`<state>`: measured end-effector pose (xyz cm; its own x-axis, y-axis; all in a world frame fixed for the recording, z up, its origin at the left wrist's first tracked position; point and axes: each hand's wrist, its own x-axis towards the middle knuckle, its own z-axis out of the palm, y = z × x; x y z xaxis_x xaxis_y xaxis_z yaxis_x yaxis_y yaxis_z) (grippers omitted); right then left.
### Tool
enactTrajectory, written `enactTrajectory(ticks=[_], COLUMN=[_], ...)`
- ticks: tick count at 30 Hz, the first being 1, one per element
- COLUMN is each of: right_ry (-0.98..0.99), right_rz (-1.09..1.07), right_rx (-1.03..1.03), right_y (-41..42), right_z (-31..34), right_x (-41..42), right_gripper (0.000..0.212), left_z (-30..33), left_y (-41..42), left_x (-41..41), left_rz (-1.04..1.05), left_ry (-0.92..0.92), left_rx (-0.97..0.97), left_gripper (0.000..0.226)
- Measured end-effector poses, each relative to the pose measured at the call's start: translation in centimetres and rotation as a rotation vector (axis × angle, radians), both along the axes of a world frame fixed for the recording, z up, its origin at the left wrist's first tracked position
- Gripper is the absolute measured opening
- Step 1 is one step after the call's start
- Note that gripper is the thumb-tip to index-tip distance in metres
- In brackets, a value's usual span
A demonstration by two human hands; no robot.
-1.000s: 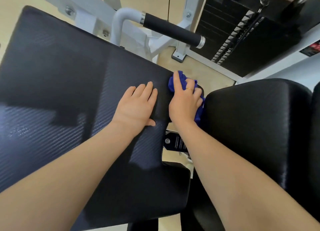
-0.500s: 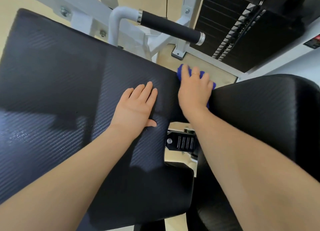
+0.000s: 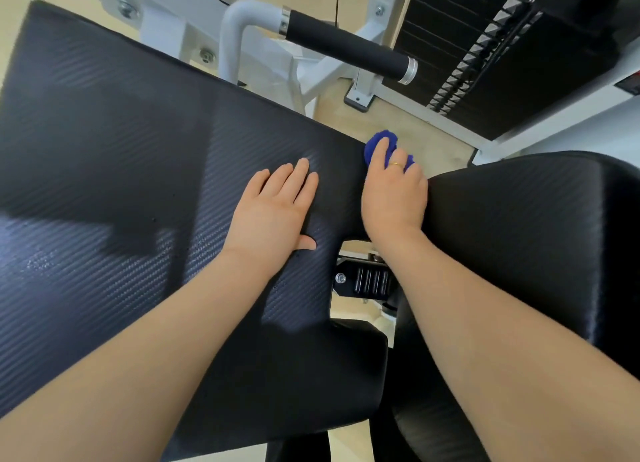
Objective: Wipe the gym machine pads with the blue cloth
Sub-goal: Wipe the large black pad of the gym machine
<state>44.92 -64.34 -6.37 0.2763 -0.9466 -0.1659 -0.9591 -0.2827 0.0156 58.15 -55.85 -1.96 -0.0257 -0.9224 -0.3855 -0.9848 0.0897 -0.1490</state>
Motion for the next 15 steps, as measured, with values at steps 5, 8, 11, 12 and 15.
enactTrajectory(ticks=[5, 8, 11, 12, 15], right_ry=[-0.224, -0.317, -0.173, -0.126, -0.069], right_rz=[-0.089, 0.152, 0.213, 0.142, -0.129], right_rx=[0.134, 0.101, 0.062, 0.026, 0.137], right_y=[3.5, 5.8, 3.8, 3.2, 3.0], right_z=[1.2, 1.4, 0.6, 0.6, 0.5], right_x=[3.4, 3.3, 0.7, -0.2, -0.1], right_gripper=[0.056, 0.057, 0.059, 0.056, 0.056], left_z=[-0.1, 0.0, -0.1, -0.1, -0.3], left_y=[0.2, 0.6, 0.6, 0.5, 0.4], left_x=[0.0, -0.1, -0.1, -0.2, -0.3], left_rz=[0.028, 0.055, 0.109, 0.112, 0.145], left_ry=[0.035, 0.107, 0.120, 0.119, 0.144], left_rx=[-0.057, -0.127, -0.042, -0.026, -0.032], left_gripper=[0.091, 0.079, 0.094, 0.096, 0.096])
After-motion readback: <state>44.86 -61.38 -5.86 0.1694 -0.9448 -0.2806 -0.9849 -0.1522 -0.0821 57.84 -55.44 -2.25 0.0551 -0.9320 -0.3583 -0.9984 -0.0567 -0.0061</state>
